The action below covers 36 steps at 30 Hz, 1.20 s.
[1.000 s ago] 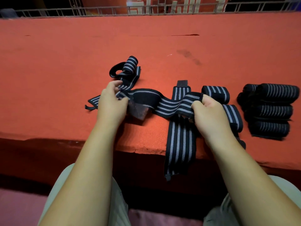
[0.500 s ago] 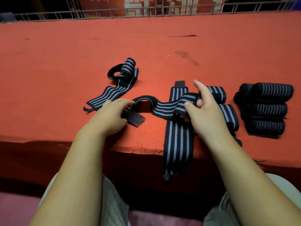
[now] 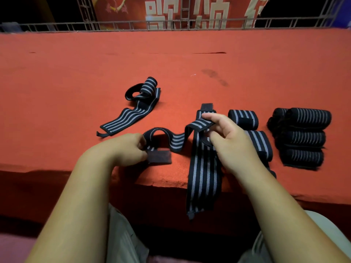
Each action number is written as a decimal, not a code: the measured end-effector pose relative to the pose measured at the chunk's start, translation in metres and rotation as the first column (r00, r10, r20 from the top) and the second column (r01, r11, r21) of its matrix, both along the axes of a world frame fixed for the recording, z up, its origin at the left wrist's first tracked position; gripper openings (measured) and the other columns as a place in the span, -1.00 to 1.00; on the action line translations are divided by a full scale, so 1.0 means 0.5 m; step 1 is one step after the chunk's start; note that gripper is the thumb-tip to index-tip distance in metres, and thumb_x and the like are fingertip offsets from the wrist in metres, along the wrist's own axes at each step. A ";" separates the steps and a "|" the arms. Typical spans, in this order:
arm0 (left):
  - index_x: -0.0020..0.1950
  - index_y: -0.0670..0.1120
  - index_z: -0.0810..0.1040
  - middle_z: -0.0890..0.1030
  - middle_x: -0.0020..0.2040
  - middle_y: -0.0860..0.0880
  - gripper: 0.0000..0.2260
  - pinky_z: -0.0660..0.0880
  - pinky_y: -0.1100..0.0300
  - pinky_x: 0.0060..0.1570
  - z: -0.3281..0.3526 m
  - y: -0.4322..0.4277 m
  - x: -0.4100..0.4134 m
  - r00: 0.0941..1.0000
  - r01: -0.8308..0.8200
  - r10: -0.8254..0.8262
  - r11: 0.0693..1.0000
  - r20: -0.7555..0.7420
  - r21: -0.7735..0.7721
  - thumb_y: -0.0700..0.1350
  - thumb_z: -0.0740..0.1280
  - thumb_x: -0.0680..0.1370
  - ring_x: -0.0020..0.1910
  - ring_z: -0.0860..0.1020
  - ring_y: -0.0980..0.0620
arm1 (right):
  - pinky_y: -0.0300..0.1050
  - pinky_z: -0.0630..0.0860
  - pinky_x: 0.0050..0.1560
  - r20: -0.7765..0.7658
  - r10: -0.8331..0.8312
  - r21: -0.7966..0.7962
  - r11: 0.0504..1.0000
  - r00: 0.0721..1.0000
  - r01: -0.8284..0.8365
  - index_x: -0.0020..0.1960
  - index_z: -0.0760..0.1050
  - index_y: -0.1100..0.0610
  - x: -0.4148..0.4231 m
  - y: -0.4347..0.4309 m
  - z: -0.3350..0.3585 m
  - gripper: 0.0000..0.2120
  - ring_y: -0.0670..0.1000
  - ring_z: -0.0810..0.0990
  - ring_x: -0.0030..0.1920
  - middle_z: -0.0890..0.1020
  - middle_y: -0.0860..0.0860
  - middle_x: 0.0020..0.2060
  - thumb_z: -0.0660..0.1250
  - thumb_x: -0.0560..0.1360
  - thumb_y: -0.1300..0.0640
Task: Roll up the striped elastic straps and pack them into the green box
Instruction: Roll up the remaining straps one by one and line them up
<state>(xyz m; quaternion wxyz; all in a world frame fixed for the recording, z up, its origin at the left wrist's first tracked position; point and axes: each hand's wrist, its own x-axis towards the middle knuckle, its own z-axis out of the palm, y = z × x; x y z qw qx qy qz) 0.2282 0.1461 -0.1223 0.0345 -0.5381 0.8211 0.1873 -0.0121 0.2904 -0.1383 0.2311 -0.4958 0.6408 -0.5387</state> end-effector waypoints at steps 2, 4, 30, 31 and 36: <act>0.34 0.14 0.50 0.60 0.24 0.02 -0.61 0.56 -0.03 0.25 -0.003 -0.001 0.010 0.995 -0.003 0.002 1.000 0.095 0.012 0.00 0.46 0.53 0.16 0.60 -0.07 | 0.05 0.67 0.20 0.008 -0.024 -0.028 0.999 1.000 0.024 0.29 0.60 -0.25 0.002 -0.003 -0.002 -0.66 -0.11 0.74 0.05 0.74 -0.25 0.10 0.39 0.65 0.15; 0.33 0.16 0.51 0.59 0.21 0.03 -0.58 0.56 0.00 0.23 0.001 0.002 0.020 0.997 -0.026 0.023 0.999 0.080 0.046 -0.01 0.52 0.51 0.14 0.60 -0.05 | 0.08 0.67 0.19 0.010 -0.052 -0.047 0.998 0.999 0.052 0.23 0.63 -0.21 0.004 0.000 -0.002 -0.72 -0.14 0.74 0.03 0.76 -0.21 0.03 0.43 0.63 0.13; 0.03 -0.10 0.54 0.59 -0.25 -0.21 -0.88 0.58 0.14 -0.44 0.105 -0.024 -0.046 0.250 -0.378 0.255 0.914 -0.934 0.148 -0.10 0.43 0.67 -0.56 0.56 0.00 | -0.13 0.50 -0.40 0.311 0.026 0.153 0.985 0.950 -0.077 -0.06 0.49 0.18 0.032 0.156 0.091 -0.88 0.12 0.52 -0.45 0.53 0.19 -0.35 0.24 0.53 0.37; 0.03 -0.09 0.53 0.62 -0.23 -0.21 -0.89 0.59 0.14 -0.43 0.099 -0.019 -0.049 0.233 -0.361 0.267 0.917 -0.935 0.172 -0.11 0.42 0.68 -0.55 0.59 0.01 | -0.10 0.52 -0.37 0.313 0.039 0.167 0.981 0.949 -0.095 -0.06 0.49 0.18 0.034 0.165 0.091 -0.88 0.12 0.54 -0.44 0.55 0.21 -0.33 0.23 0.53 0.36; 0.23 -0.13 0.54 0.68 0.07 -0.22 -0.82 0.57 0.17 -0.47 0.079 -0.009 -0.067 0.226 -0.290 0.292 0.931 -0.929 0.222 -0.08 0.41 0.70 -0.30 0.77 -0.14 | 0.00 0.54 -0.23 0.333 0.051 0.226 0.965 0.942 -0.132 -0.01 0.50 0.18 0.036 0.191 0.090 -0.90 0.13 0.67 -0.31 0.69 0.19 -0.26 0.24 0.56 0.32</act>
